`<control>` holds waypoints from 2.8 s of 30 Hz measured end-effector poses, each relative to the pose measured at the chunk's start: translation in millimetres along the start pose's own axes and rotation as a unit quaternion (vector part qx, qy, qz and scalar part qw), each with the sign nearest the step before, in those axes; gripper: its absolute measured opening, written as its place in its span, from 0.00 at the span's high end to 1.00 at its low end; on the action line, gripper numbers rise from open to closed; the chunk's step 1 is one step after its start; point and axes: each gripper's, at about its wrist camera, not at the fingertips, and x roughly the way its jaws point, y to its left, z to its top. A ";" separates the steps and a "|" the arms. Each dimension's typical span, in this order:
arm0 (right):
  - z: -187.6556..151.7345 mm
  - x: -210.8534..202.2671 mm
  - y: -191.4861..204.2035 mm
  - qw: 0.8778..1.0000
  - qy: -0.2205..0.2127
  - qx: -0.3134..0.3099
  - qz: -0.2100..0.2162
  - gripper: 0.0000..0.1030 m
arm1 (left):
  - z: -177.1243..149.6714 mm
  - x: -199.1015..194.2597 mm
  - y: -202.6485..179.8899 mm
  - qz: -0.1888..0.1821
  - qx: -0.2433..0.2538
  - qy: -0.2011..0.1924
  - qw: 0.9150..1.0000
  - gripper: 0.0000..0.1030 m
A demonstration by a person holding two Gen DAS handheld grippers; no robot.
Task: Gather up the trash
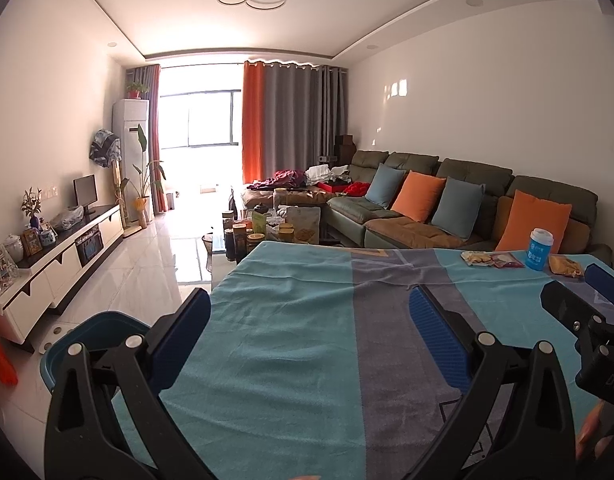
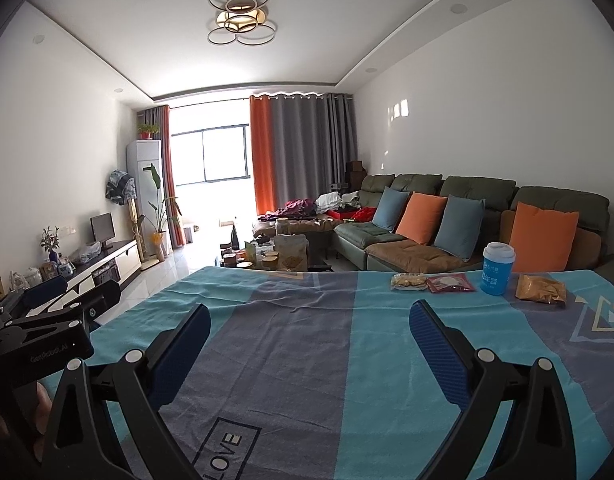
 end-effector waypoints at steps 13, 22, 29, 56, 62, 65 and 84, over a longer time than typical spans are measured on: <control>-0.4 -4.9 -2.7 1.000 -0.012 0.007 -0.004 0.07 | -0.9 -2.2 -4.7 -0.002 0.005 -0.013 1.000 0.05; -0.1 -8.8 -3.2 1.000 -0.015 0.007 -0.007 0.07 | -0.5 -2.0 -6.8 -0.002 0.006 -0.016 1.000 0.05; 1.6 -10.6 -3.8 1.000 -0.017 0.006 -0.009 0.07 | 0.0 -2.0 -7.6 -0.002 0.006 -0.017 1.000 0.05; 3.2 -12.6 -2.6 1.000 -0.022 0.006 -0.009 0.07 | 0.9 -1.0 -8.7 -0.002 0.008 -0.017 1.000 0.05; 3.5 -13.3 -2.4 1.000 -0.021 0.006 -0.010 0.07 | 0.7 -1.3 -8.8 0.000 0.008 -0.018 1.000 0.05; 4.0 -13.8 -2.3 1.000 -0.022 0.007 -0.010 0.07 | 1.1 -1.2 -8.6 -0.001 0.008 -0.018 1.000 0.05; 4.1 -15.2 -1.8 1.000 -0.022 0.006 -0.010 0.07 | 1.4 -1.7 -9.3 -0.001 0.011 -0.018 1.000 0.05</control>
